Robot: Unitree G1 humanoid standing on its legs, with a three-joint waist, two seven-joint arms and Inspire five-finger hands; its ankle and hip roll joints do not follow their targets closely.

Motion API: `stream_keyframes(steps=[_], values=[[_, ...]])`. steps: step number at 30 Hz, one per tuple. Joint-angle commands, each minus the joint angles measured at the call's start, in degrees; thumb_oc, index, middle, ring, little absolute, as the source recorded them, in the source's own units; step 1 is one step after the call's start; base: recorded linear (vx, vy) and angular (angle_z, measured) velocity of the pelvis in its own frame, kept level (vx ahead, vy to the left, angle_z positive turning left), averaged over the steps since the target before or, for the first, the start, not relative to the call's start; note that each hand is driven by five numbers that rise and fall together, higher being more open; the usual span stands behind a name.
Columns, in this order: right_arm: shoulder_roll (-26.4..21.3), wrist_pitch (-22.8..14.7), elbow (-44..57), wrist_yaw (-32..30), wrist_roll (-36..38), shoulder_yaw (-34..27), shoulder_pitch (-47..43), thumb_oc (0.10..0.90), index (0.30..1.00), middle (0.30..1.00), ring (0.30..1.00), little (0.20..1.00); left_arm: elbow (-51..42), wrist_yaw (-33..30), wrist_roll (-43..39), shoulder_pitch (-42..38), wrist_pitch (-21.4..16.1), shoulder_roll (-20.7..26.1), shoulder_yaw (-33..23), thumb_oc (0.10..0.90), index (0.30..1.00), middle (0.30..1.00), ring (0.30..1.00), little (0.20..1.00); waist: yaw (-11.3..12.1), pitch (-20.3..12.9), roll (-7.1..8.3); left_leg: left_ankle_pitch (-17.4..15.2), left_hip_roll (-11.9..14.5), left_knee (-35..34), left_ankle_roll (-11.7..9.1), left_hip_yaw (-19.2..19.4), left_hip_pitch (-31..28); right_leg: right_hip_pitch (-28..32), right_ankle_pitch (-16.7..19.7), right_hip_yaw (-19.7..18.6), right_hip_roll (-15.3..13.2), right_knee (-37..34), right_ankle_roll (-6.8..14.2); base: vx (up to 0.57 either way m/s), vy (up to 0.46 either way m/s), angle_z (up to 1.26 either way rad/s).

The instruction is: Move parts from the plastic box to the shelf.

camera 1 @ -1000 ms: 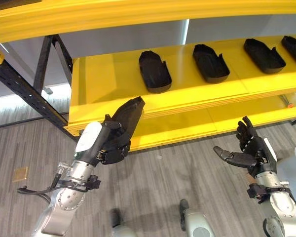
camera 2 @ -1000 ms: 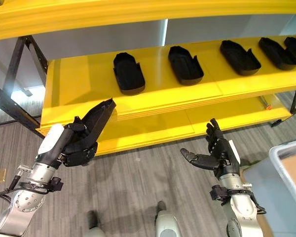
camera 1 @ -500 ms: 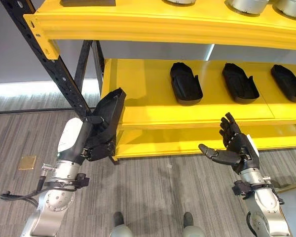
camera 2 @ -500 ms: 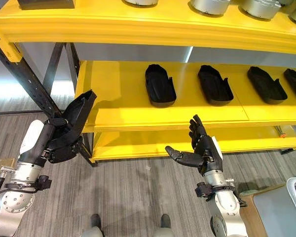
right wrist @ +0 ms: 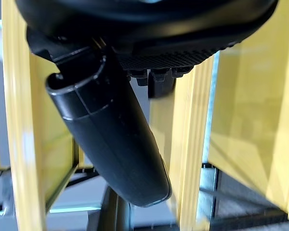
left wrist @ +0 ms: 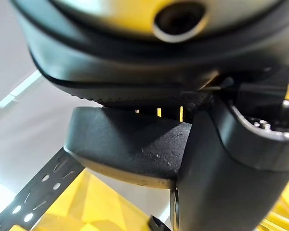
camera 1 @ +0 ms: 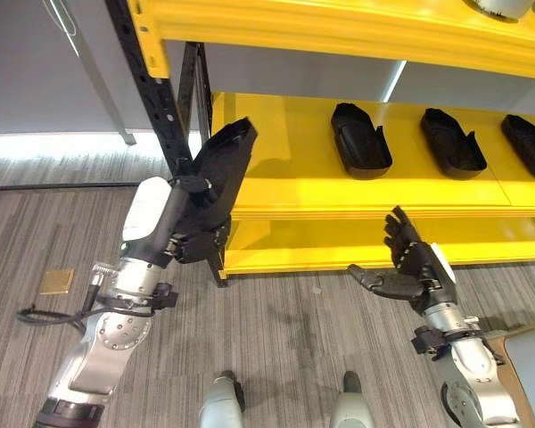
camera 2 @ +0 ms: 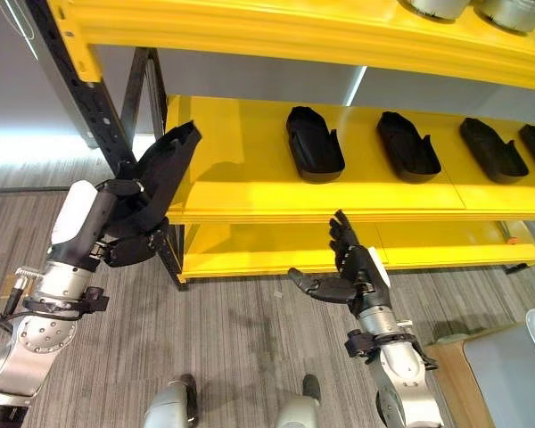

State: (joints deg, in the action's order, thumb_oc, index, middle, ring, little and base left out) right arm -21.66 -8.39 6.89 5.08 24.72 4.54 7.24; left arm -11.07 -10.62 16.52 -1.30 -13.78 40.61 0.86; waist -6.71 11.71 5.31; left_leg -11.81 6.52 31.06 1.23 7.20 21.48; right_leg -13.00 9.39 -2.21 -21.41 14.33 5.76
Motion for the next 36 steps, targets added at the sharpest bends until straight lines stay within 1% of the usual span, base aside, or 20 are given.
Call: stream_keyframes(steps=[1, 2, 4, 6, 7, 8, 9, 10, 13, 14, 15, 16, 17, 20, 21, 31, 34, 36], values=[[-2.5, -5.9, 4.8, -0.3, 0.3, -3.7, -5.7, 0.900, 1.000, 1.000, 1.000, 1.000, -7.9, -5.3, 0.5, -4.6, -4.3, 0.4, -5.3, 0.400, 0.300, 0.300, 0.300, 0.300, -1.8, -2.5, -0.79, 0.5, 1.4, -13.2, 0.2, -2.7, -9.3, 2.7, -1.9, 2.8, 3.1, -6.6, 3.0, 0.13, 0.003, -0.47], [-2.5, -5.9, 4.8, -0.4, 0.5, -3.3, -6.0, 0.900, 1.000, 1.000, 1.000, 1.000, -7.8, -5.2, 0.3, -4.9, -4.3, 0.4, -4.9, 0.400, 0.300, 0.300, 0.300, 0.300, -2.0, -2.2, -0.61, 0.7, 1.3, -13.3, 0.0, -2.7, -9.5, 2.1, -2.2, 2.4, 3.2, -7.5, 3.4, 0.12, -0.021, -0.22], [-2.8, -6.1, 5.0, -0.1, 0.7, -2.1, -7.2, 0.900, 1.000, 1.000, 1.000, 1.000, -7.6, -5.2, 0.3, -5.5, -4.3, 0.3, -4.5, 0.400, 0.300, 0.300, 0.300, 0.300, -2.4, -0.9, -0.03, 0.0, 1.4, -13.1, -0.9, -2.8, -10.9, -0.7, -3.4, 1.4, 3.9, -12.3, 4.7, 0.10, -0.080, -0.03], [-3.1, -6.1, 5.4, 0.0, 0.2, -1.5, -7.9, 0.900, 1.000, 1.000, 1.000, 1.000, -7.5, -5.1, 0.3, -5.3, -4.5, 0.0, -4.3, 0.400, 0.300, 0.300, 0.300, 0.300, -1.9, -0.3, 0.39, -0.9, 1.9, -12.4, -2.0, -2.7, -12.2, -0.5, -4.1, 2.6, 3.9, -13.6, 5.2, 0.10, -0.110, 0.03], [-3.1, -6.1, 5.4, 0.0, 0.2, -1.5, -7.9, 0.900, 1.000, 1.000, 1.000, 1.000, -7.5, -5.1, 0.3, -5.3, -4.5, 0.0, -4.3, 0.400, 0.300, 0.300, 0.300, 0.300, -2.0, -0.2, 0.36, -0.9, 1.9, -12.3, -2.0, -2.8, -12.3, -0.3, -4.1, 2.7, 3.9, -13.6, 5.2, 0.11, -0.182, 0.15], [-3.2, -6.1, 5.8, 0.6, 0.2, -1.7, -7.0, 0.900, 1.000, 1.000, 1.000, 1.000, -7.4, -4.7, 0.9, -5.3, -4.7, -0.3, -3.9, 0.400, 0.300, 0.300, 0.300, 0.300, -1.9, -0.7, 1.06, -1.2, 1.9, -11.4, -2.8, -3.5, -12.5, 1.8, -4.3, 2.1, 3.8, -14.3, 5.2, 0.19, -0.300, 0.32], [-3.6, -6.2, 5.9, 0.9, 0.5, -1.9, -6.7, 0.900, 1.000, 1.000, 1.000, 1.000, -7.7, -4.4, 0.9, -4.6, -5.0, -1.1, -3.6, 0.400, 0.300, 0.300, 0.300, 0.300, -2.1, -2.0, 0.93, -0.2, 3.0, -12.9, -3.8, -4.2, -13.5, 3.0, -4.6, 1.7, 4.9, -13.5, 4.9, 0.19, -0.307, 0.55], [-3.7, -6.2, 5.9, 0.9, 0.5, -1.8, -6.6, 0.900, 1.000, 1.000, 1.000, 1.000, -7.8, -4.4, 0.9, -4.4, -5.0, -1.2, -3.7, 0.400, 0.300, 0.300, 0.300, 0.300, -2.2, -2.1, 0.79, 0.0, 3.2, -13.2, -3.9, -4.3, -13.6, 3.1, -4.7, 1.9, 5.1, -13.5, 4.8, 0.20, -0.270, 0.62], [-4.1, -6.4, 6.2, 1.0, 1.1, -1.6, -6.8, 0.900, 1.000, 1.000, 1.000, 1.000, -8.4, -4.8, 0.0, -2.7, -4.9, -2.7, -4.5, 0.400, 0.300, 0.300, 0.300, 0.300, -2.3, -4.0, -0.25, 2.5, 5.6, -18.1, -5.6, -5.3, -16.3, 4.5, -6.9, 3.3, 7.0, -12.0, 3.6, 0.17, -0.198, 0.43], [-4.1, -6.4, 6.2, 1.0, 1.1, -1.6, -6.8, 0.900, 1.000, 1.000, 1.000, 1.000, -8.4, -4.8, 0.0, -2.6, -4.9, -2.7, -4.5, 0.400, 0.300, 0.300, 0.300, 0.300, -2.3, -3.9, -0.28, 2.6, 5.7, -18.3, -5.7, -5.3, -16.4, 4.6, -6.9, 3.3, 7.0, -12.0, 3.6, 0.21, -0.269, 0.10], [-4.6, -6.3, 6.5, 0.9, 1.6, -1.8, -6.8, 0.900, 1.000, 1.000, 1.000, 1.000, -8.8, -4.7, -0.7, -2.6, -4.7, -3.5, -4.4, 0.400, 0.300, 0.300, 0.300, 0.300, -2.4, -5.0, -1.14, 4.9, 7.4, -22.3, -6.7, -5.9, -18.3, 5.4, -8.9, 3.8, 8.4, -11.2, 2.9, 0.13, -0.197, 0.05], [-4.6, -6.3, 6.5, 0.9, 1.6, -1.8, -6.7, 0.900, 1.000, 1.000, 1.000, 1.000, -8.8, -4.6, -0.7, -2.6, -4.7, -3.5, -4.4, 0.400, 0.300, 0.300, 0.300, 0.300, -2.5, -5.0, -1.27, 5.3, 7.6, -23.0, -6.9, -5.8, -18.6, 5.4, -9.1, 3.9, 8.6, -11.1, 2.7, 0.17, -0.257, 0.15], [-4.8, -6.3, 6.5, 0.8, 1.7, -1.9, -6.6, 0.900, 1.000, 1.000, 1.000, 1.000, -9.0, -4.6, -1.0, -2.5, -4.7, -3.7, -4.3, 0.400, 0.300, 0.300, 0.300, 0.300, -2.4, -5.2, -1.67, 6.4, 8.4, -24.4, -7.2, -5.8, -19.3, 5.3, -9.9, 4.3, 9.1, -10.4, 2.5, 0.07, -0.112, 0.09], [-5.3, -6.2, 6.5, 0.6, 1.6, -2.4, -6.5, 0.900, 1.000, 1.000, 1.000, 1.000, -9.7, -4.2, -1.0, -2.2, -4.4, -4.2, -4.6, 0.400, 0.300, 0.300, 0.300, 0.300, -2.5, -5.7, -2.49, 8.2, 9.8, -26.3, -7.6, -5.6, -20.4, 5.3, -11.4, 4.6, 10.2, -9.4, 1.8, 0.11, -0.155, 0.02], [-5.5, -6.1, 6.4, 0.3, 1.6, -2.8, -6.4, 0.900, 1.000, 1.000, 1.000, 1.000, -9.9, -4.1, -0.9, -1.8, -4.3, -4.6, -4.6, 0.400, 0.300, 0.300, 0.300, 0.300, -2.6, -5.9, -3.21, 9.3, 10.5, -27.8, -7.9, -5.5, -21.1, 5.0, -12.4, 4.8, 11.0, -8.3, 1.4, 0.08, -0.126, -0.03], [-5.5, -6.1, 6.1, 0.3, 1.6, -2.1, -6.5, 0.900, 1.000, 1.000, 1.000, 1.000, -10.7, -4.4, -0.7, -1.2, -4.0, -5.1, -5.0, 0.400, 0.300, 0.300, 0.300, 0.300, -2.8, -5.9, -4.87, 12.9, 12.4, -30.1, -8.3, -5.5, -22.0, 1.9, -15.8, 4.9, 13.0, -2.6, -0.3, 0.05, -0.082, -0.01], [-5.7, -6.3, 6.2, 0.4, 1.7, -1.8, -6.7, 0.900, 1.000, 1.000, 1.000, 1.000, -11.0, -4.8, -0.8, -0.6, -3.8, -5.7, -5.8, 0.400, 0.300, 0.300, 0.300, 0.300, -2.6, -5.6, -5.08, 14.3, 13.1, -30.1, -8.4, -5.8, -21.9, 0.6, -17.0, 4.4, 14.0, -0.8, -1.0, 0.02, -0.083, 0.01], [-5.9, -6.3, 6.0, 0.5, 1.8, -1.8, -6.5, 0.900, 1.000, 1.000, 1.000, 1.000, -11.0, -4.9, -0.7, 0.0, -3.7, -6.3, -6.4, 0.400, 0.300, 0.300, 0.300, 0.300, -2.3, -5.5, -4.82, 15.8, 13.5, -28.2, -8.6, -5.9, -21.1, 0.8, -17.6, 4.1, 14.8, -1.1, -1.9, 0.01, -0.113, 0.00]])
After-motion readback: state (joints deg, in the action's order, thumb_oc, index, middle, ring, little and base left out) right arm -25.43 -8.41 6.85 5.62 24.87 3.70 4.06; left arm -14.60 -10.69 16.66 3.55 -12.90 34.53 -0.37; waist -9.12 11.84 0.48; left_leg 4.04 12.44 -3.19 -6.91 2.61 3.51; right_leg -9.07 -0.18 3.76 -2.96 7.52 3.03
